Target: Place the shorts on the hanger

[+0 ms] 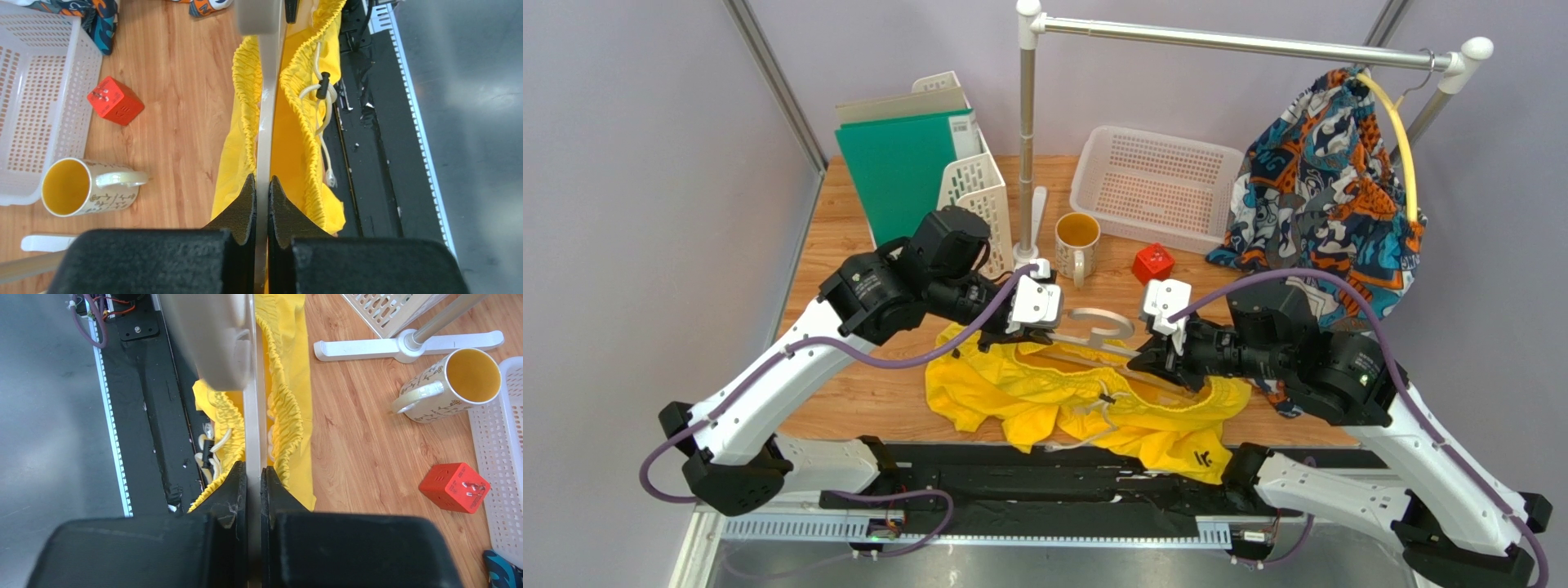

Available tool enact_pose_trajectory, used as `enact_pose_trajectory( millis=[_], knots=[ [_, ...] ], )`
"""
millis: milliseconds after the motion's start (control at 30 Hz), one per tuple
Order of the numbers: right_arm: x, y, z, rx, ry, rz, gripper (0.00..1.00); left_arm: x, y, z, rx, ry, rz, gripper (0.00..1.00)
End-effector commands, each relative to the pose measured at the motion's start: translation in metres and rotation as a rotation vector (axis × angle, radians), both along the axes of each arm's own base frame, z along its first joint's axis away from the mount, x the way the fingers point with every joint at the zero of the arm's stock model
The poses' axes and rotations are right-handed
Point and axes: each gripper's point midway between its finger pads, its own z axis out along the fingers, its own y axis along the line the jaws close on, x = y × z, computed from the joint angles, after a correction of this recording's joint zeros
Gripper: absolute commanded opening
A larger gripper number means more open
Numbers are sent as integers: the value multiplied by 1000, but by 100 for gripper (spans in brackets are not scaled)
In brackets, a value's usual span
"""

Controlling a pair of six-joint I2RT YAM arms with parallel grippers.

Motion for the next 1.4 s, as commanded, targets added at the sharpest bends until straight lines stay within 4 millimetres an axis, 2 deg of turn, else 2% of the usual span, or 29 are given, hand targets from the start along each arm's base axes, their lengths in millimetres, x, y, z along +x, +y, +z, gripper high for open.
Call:
enact_pose_trajectory(
  millis=[0, 33, 67, 133, 167, 267, 333, 367, 533, 600, 800, 833, 900, 933, 1000, 1067, 1167, 1233, 1367],
  knots=[
    [7, -14, 24, 46, -55, -89, 0, 2, -7, 46, -142, -7, 15, 7],
    [12, -25, 21, 23, -52, -142, 0, 10, -2, 51, -153, -18, 55, 12],
    [13, -31, 22, 18, -56, -167, 0, 16, 2, 55, -164, -24, 86, 25],
    [12, -46, 21, 17, -51, -220, 0, 31, 13, 70, -214, -41, 163, 35],
    [11, -50, 21, 24, -38, -236, 0, 36, 16, 77, -239, -41, 191, 43],
    [8, -66, 21, 41, -13, -301, 0, 48, 31, 89, -272, -63, 259, 57],
    [5, -80, 19, 39, -5, -356, 0, 49, 38, 92, -282, -72, 283, 61],
    [4, -84, 20, 39, -5, -372, 0, 51, 41, 90, -279, -70, 297, 67],
    [4, -118, 17, 3, 24, -561, 0, 49, 49, 91, -304, -97, 319, 69],
    [2, -132, 11, -30, 47, -637, 0, 50, 49, 87, -304, -98, 321, 69],
    [5, -164, 12, -27, 100, -902, 0, 49, 50, 80, -314, -96, 324, 71],
    [6, -167, 14, -24, 103, -929, 0, 48, 50, 78, -313, -90, 316, 81],
    [9, -172, 25, -6, 101, -985, 0, 46, 51, 75, -303, -81, 316, 82],
    [10, -175, 28, -2, 100, -1010, 0, 44, 51, 74, -301, -77, 311, 89],
    [16, -180, 36, 7, 112, -1068, 0, 41, 54, 70, -295, -75, 316, 89],
    [24, -181, 43, 49, 127, -1118, 0, 39, 55, 69, -299, -72, 313, 89],
    [38, -157, 54, 186, 208, -1059, 0, 34, 54, 69, -313, -60, 298, 90],
    [55, -157, 64, 244, 238, -1096, 0, 30, 54, 70, -318, -48, 291, 90],
    [83, -156, 115, 312, 120, -1063, 0, 22, 57, 66, -320, -43, 273, 90]
  ],
)
